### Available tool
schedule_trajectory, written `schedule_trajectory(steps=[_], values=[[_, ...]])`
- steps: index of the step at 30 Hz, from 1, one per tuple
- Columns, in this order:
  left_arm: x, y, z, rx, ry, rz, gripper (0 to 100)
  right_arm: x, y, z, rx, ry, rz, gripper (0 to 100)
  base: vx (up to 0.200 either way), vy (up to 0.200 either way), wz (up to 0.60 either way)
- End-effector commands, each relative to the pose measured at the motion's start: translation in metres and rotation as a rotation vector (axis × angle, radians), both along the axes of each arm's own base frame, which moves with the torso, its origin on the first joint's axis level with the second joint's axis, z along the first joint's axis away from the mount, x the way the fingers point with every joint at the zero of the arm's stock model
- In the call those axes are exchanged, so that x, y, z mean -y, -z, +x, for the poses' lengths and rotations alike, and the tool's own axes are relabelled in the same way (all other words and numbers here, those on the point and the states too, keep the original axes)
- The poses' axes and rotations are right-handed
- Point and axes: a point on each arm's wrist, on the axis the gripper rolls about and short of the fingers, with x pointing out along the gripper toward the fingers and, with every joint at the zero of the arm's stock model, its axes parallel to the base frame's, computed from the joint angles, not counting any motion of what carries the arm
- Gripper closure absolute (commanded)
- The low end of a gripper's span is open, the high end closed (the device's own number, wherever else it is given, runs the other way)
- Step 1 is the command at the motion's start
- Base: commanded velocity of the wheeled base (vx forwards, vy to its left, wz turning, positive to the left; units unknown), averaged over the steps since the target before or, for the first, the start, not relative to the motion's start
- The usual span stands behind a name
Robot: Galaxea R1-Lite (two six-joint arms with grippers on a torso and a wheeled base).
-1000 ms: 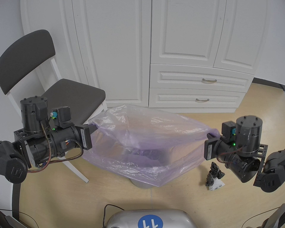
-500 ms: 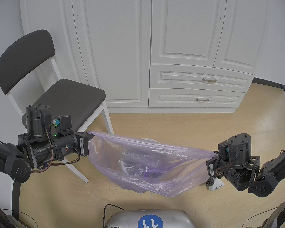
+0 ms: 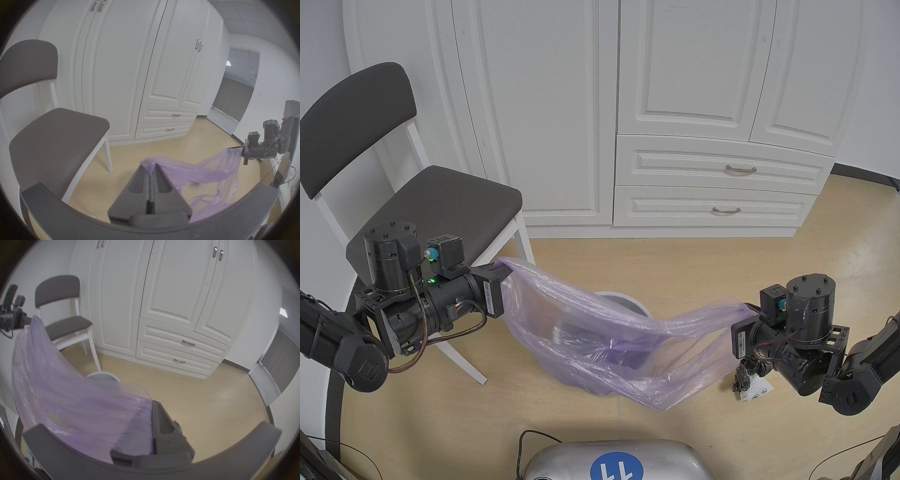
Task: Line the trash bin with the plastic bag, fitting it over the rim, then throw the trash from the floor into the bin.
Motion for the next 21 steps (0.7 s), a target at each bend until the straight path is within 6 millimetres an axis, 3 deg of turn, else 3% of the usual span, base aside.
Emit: schedule_trajectory(steps=[1, 6, 11, 16, 21], values=[[0.01, 0.019, 0.004, 0.013, 0.028, -0.008, 100, 0.005, 0.001, -0.003, 0.038, -0.078, 0.026, 100, 0.0, 0.0, 0.0], [0.01, 0.022, -0.001, 0.061, 0.052, -0.028, 100, 0.011, 0.001, -0.002, 0.094, -0.124, 0.026, 100, 0.0, 0.0, 0.0], [0.014, 0.025, -0.013, 0.112, 0.209, -0.072, 100, 0.008, 0.004, -0.003, 0.146, -0.208, 0.07, 100, 0.0, 0.0, 0.0], [0.027, 0.034, -0.017, 0.179, 0.307, -0.124, 100, -0.002, 0.007, -0.008, 0.218, -0.347, 0.147, 100, 0.0, 0.0, 0.0], [0.048, 0.036, -0.023, 0.144, 0.375, -0.201, 100, -0.022, 0.019, -0.015, 0.175, -0.476, 0.24, 100, 0.0, 0.0, 0.0]])
